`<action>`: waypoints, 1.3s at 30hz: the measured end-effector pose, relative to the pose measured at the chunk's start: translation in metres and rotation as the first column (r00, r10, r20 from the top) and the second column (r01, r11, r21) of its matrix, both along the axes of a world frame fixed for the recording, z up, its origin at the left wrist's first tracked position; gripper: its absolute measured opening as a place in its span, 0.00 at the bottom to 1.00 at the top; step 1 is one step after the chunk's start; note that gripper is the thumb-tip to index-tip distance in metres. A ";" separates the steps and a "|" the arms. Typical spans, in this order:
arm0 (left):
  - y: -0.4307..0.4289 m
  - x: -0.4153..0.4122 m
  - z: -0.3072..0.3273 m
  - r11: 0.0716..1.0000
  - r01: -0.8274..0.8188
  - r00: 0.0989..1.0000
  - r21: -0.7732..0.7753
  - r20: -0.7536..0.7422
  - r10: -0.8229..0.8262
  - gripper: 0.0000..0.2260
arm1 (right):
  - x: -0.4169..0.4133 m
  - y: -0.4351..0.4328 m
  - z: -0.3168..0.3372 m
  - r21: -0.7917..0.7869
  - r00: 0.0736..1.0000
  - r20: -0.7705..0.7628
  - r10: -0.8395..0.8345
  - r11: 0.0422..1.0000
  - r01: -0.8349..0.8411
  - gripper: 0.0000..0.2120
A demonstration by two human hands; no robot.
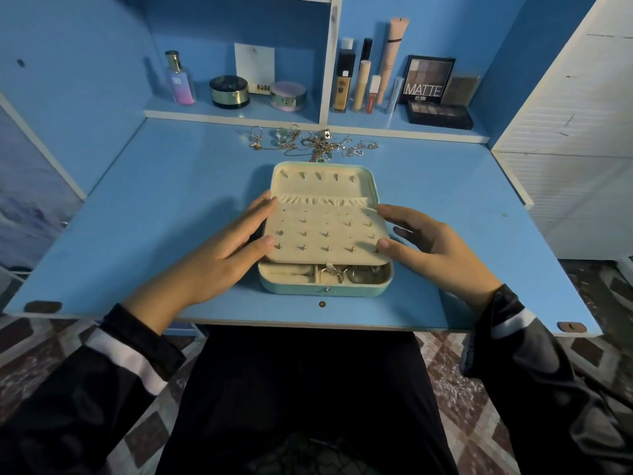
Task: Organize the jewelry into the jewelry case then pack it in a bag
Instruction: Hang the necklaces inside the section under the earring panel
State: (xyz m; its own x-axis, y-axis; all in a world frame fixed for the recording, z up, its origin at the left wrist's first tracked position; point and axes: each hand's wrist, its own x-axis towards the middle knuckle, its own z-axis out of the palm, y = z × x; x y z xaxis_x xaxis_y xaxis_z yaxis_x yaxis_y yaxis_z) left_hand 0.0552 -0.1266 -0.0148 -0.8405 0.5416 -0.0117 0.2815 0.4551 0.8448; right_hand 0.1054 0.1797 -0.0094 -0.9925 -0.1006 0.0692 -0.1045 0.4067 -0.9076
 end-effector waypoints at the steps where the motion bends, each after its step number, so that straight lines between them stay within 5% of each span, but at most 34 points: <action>1: 0.001 -0.005 0.000 1.000 0.000 1.000 -0.010 -0.012 0.000 0.30 | -0.003 0.000 0.000 -0.011 1.000 -0.015 -0.011 1.000 0.011 0.23; 9: 0.014 -0.070 0.002 0.990 -0.053 0.981 -0.134 -0.191 0.027 0.22 | -0.050 0.009 0.004 0.011 0.980 -0.087 -0.177 0.984 0.179 0.08; 18: 0.047 -0.153 -0.006 0.983 -0.127 0.914 -0.129 -0.401 0.065 0.15 | -0.146 0.024 -0.010 0.205 0.931 -0.198 -0.308 0.915 0.346 0.07; 26: 0.074 -0.203 -0.009 0.982 -0.103 0.913 -0.160 -0.407 0.029 0.11 | -0.202 0.023 -0.017 0.352 0.932 -0.246 -0.266 0.871 0.342 0.05; 39: 0.101 -0.238 -0.016 0.981 -0.049 0.872 -0.186 -0.486 -0.049 0.10 | -0.229 0.027 -0.020 0.382 0.937 -0.296 -0.184 0.877 0.293 0.04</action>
